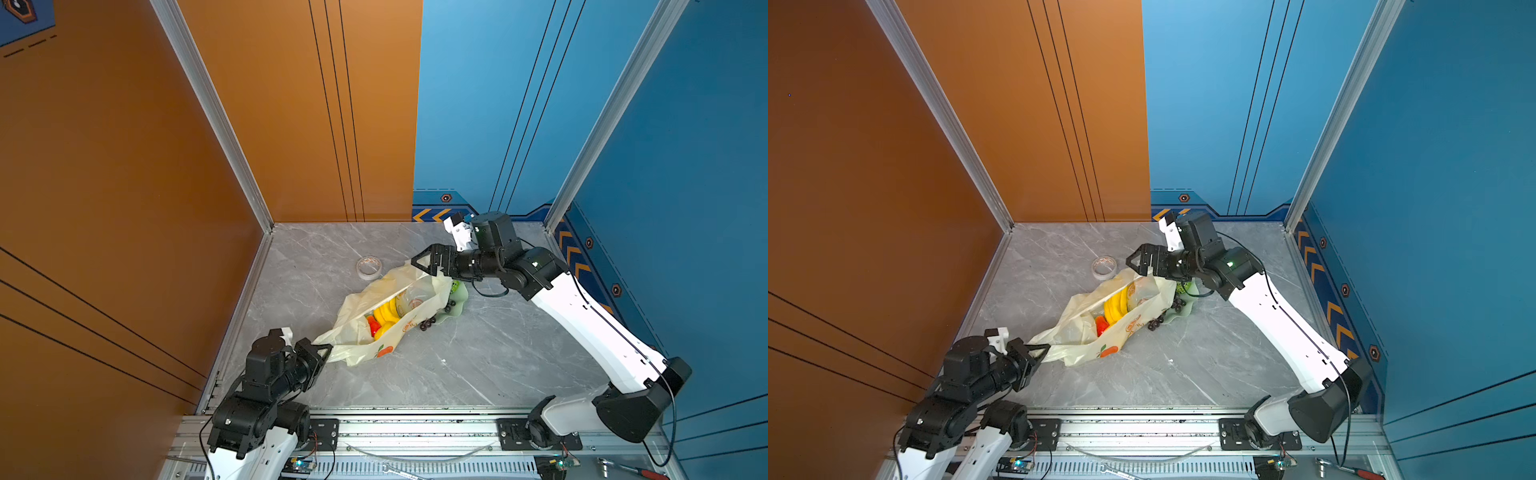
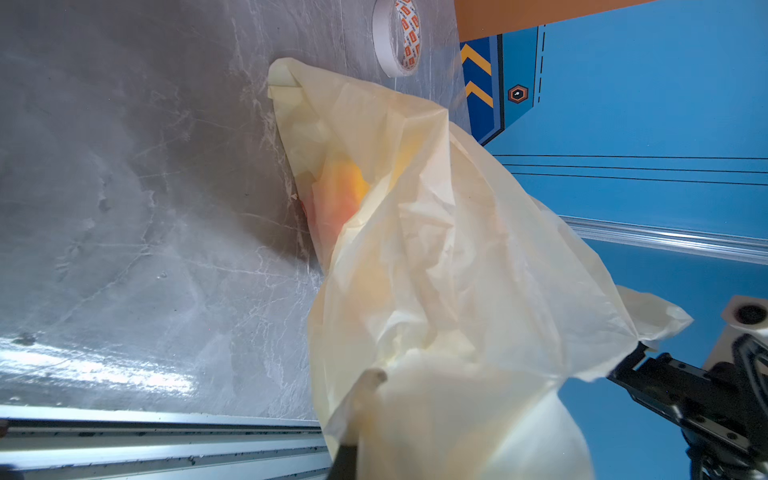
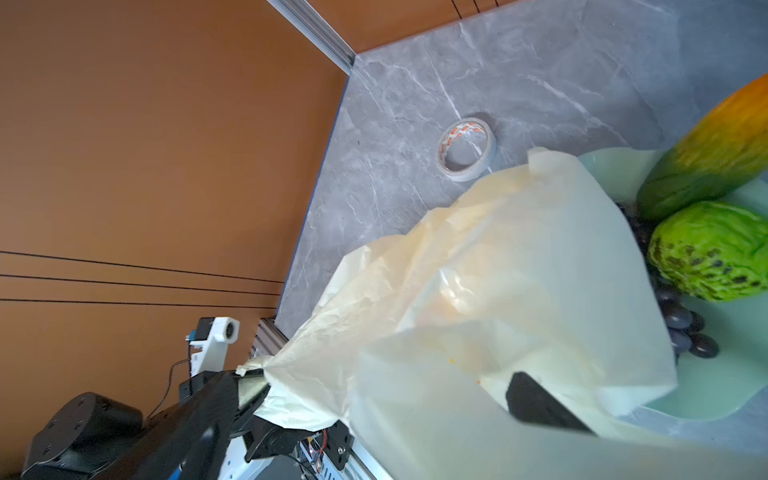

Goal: Place the fruits into the plastic bag

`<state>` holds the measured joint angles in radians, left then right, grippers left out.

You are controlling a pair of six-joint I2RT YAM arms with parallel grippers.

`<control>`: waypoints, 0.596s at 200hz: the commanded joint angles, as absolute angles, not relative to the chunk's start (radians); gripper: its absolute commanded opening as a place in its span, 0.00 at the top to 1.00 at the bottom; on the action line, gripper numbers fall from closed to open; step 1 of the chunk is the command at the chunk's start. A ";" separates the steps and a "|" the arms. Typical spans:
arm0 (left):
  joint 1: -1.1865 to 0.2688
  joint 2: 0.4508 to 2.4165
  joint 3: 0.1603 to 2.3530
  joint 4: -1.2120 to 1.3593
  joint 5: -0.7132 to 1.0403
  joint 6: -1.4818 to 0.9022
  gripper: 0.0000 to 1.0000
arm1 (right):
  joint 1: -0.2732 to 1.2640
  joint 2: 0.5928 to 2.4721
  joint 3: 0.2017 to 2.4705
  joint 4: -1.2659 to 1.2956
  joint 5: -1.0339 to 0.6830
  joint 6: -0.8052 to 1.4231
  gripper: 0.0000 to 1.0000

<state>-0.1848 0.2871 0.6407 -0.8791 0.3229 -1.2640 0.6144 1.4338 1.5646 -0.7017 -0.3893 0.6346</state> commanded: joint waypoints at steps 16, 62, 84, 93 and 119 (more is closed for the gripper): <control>-0.189 0.254 0.672 -0.881 0.297 -1.247 1.00 | 0.629 1.499 1.549 -0.703 -0.398 0.601 0.01; -0.188 0.243 0.818 -0.972 0.219 -1.199 1.00 | 0.640 1.641 1.685 -0.644 -0.381 0.559 0.02; -0.189 0.249 0.945 -1.067 0.153 -1.146 1.00 | 0.656 1.768 1.868 -0.627 -0.387 0.560 0.03; -0.189 0.247 0.996 -1.098 0.127 -1.129 1.00 | 0.663 1.825 1.955 -0.626 -0.392 0.565 0.03; -0.197 0.239 1.134 -1.166 0.050 -1.099 1.00 | 0.690 2.005 2.226 -0.636 -0.414 0.594 0.03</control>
<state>-0.1852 0.2554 1.0256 -1.0565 0.1631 -1.1660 0.6674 1.8954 2.0186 -0.6617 -0.3973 0.5888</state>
